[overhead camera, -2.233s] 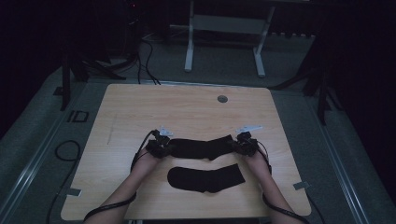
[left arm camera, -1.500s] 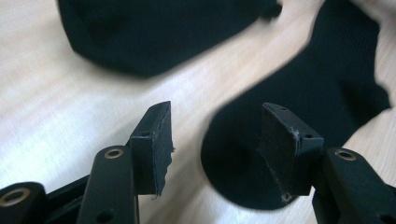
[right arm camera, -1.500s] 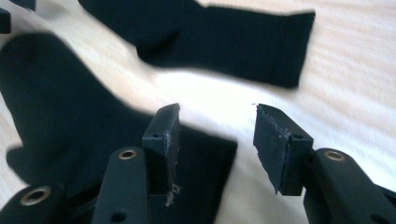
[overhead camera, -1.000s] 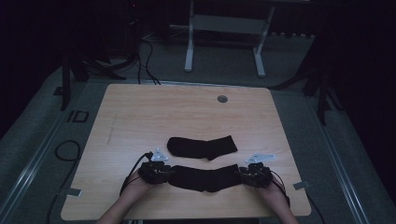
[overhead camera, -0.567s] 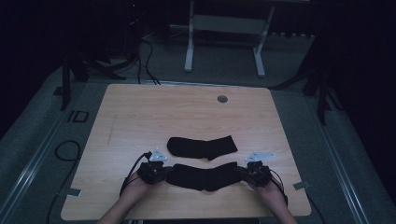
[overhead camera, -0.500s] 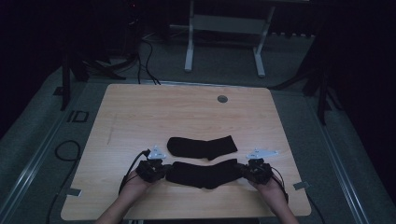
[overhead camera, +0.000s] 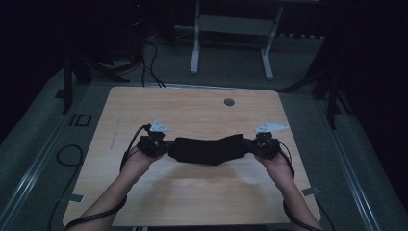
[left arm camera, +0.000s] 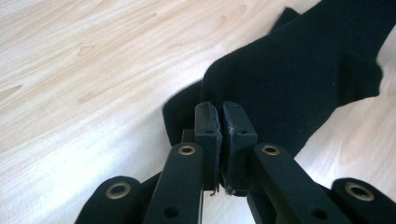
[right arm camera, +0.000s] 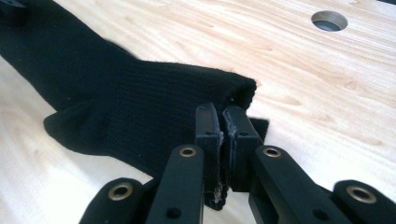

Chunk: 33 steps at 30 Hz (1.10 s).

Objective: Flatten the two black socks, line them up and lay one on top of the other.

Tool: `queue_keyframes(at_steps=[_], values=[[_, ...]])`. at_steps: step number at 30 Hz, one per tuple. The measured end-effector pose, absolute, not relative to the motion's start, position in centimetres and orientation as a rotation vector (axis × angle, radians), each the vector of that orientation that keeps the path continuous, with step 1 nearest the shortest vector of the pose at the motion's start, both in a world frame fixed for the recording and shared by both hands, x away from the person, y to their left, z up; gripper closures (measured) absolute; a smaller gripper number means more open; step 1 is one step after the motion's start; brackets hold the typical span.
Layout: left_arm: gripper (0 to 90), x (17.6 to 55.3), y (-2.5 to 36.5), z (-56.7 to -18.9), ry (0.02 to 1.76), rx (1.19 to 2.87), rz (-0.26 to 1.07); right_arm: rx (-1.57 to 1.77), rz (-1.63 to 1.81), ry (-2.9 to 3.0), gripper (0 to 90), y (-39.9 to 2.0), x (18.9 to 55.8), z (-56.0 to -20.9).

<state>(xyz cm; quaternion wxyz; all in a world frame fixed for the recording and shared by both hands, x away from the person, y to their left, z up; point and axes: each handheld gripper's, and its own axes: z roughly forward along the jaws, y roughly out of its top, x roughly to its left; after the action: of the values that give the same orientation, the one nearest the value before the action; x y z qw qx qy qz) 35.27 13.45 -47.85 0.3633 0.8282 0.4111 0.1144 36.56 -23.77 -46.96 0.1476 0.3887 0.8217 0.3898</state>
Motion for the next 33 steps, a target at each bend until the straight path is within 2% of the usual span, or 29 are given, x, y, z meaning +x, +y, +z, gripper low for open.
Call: queue_keyframes(at_steps=[9,18,24,33], values=[[86.0,38.6,12.6,-50.6,1.142,2.168,0.218,1.213,0.97,2.404,85.7,-23.4,40.3,-50.5],[85.7,39.5,12.0,-53.0,1.173,2.187,0.196,1.282,0.89,2.423,85.6,-23.4,41.9,-53.3],[85.1,39.5,11.9,-54.2,1.187,2.205,0.209,1.29,0.88,2.422,85.3,-23.2,42.0,-54.1],[78.3,39.5,12.2,-54.9,1.206,2.193,0.233,1.284,0.885,2.418,84.8,-23.2,42.0,-54.2]])
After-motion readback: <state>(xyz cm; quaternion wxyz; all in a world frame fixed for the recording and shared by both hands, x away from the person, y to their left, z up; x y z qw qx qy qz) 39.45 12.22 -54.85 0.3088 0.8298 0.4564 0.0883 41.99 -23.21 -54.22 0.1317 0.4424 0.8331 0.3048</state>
